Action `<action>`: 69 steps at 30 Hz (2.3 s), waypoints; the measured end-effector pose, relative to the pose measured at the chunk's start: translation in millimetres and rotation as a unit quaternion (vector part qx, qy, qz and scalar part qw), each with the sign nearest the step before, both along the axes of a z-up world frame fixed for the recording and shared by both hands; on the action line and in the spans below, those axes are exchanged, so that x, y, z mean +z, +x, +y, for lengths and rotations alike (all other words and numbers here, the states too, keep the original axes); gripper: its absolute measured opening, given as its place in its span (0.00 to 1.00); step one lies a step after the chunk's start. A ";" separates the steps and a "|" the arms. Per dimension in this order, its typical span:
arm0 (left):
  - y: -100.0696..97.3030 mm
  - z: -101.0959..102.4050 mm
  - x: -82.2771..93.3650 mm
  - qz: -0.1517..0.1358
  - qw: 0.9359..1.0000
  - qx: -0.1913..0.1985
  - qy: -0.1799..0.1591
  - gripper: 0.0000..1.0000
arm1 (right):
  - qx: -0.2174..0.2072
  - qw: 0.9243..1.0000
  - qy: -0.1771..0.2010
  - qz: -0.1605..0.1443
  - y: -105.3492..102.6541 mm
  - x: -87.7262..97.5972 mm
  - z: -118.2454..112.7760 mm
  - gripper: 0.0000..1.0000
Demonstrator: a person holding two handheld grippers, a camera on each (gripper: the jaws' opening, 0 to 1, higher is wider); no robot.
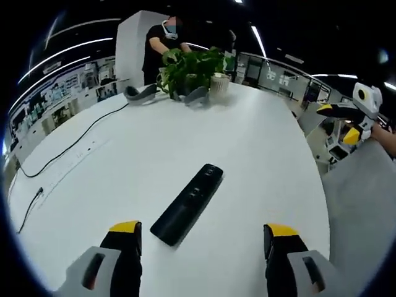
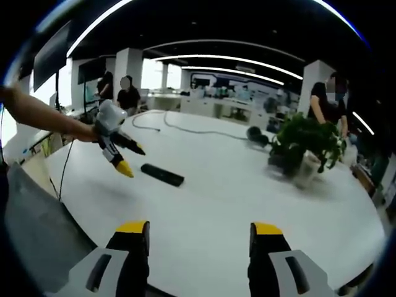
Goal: Press the specified remote control buttons in sequence, fully releasing each button before pressing the next.
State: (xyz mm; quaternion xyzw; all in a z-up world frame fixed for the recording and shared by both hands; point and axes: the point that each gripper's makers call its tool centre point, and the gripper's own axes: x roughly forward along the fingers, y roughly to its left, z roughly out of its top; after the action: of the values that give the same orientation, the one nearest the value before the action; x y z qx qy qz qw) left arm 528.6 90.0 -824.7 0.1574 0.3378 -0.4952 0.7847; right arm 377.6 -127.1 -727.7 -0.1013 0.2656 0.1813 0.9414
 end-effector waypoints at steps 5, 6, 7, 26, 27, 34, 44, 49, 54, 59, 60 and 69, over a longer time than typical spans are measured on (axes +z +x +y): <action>3.4 -2.4 -7.0 -0.010 0.999 -0.022 0.026 0.80 | -0.001 1.000 0.001 0.002 -0.3 -0.8 -0.4 0.62; 4.9 -2.2 -10.5 -0.005 0.999 -0.023 0.032 0.79 | -0.001 1.000 0.001 0.003 -0.3 -0.9 -0.4 0.61; 6.2 -1.9 -12.3 -0.003 0.999 -0.023 0.036 0.79 | -0.001 1.000 0.001 0.003 -0.3 -1.0 -0.5 0.61; 26.3 -1.0 -31.8 0.007 0.996 -0.045 0.079 0.58 | 0.006 1.000 0.005 0.010 -1.5 -3.1 1.4 0.56; 27.1 -1.2 -31.7 0.006 0.996 -0.044 0.078 0.57 | 0.006 1.000 0.006 0.010 -1.4 -3.0 1.6 0.56; 32.6 -4.0 -34.0 0.002 0.994 -0.053 0.091 0.53 | 0.007 1.000 0.005 0.010 -1.7 -2.9 1.5 0.53; 33.3 -7.7 -39.8 -0.002 0.991 -0.073 0.116 0.45 | 0.008 1.000 0.005 0.013 -2.2 -3.8 2.2 0.49; 35.1 -9.8 -39.5 -0.016 0.988 -0.085 0.128 0.37 | 0.008 1.000 0.006 0.012 -2.1 -3.9 2.3 0.47; 33.0 -10.2 -40.3 -0.009 0.987 -0.090 0.131 0.32 | 0.008 1.000 0.006 0.011 -2.0 -3.6 2.6 0.45; 31.7 -8.4 -41.0 -0.008 0.986 -0.094 0.134 0.28 | 0.010 1.000 0.004 0.014 -2.7 -5.2 2.8 0.44; 31.2 -8.5 -41.1 -0.008 0.986 -0.095 0.136 0.28 | 0.011 1.000 0.002 0.017 -3.1 -6.4 2.8 0.43; 25.3 -7.8 -41.7 -0.001 0.983 -0.115 0.142 0.26 | 0.015 1.000 -0.003 0.022 -4.5 -8.7 3.4 0.41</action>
State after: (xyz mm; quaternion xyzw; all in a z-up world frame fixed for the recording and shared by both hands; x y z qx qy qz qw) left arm 553.9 82.2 -866.3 0.3053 0.3835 -0.5289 0.6928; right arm 373.1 -123.7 -736.4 -0.1037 0.2856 0.1973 0.9321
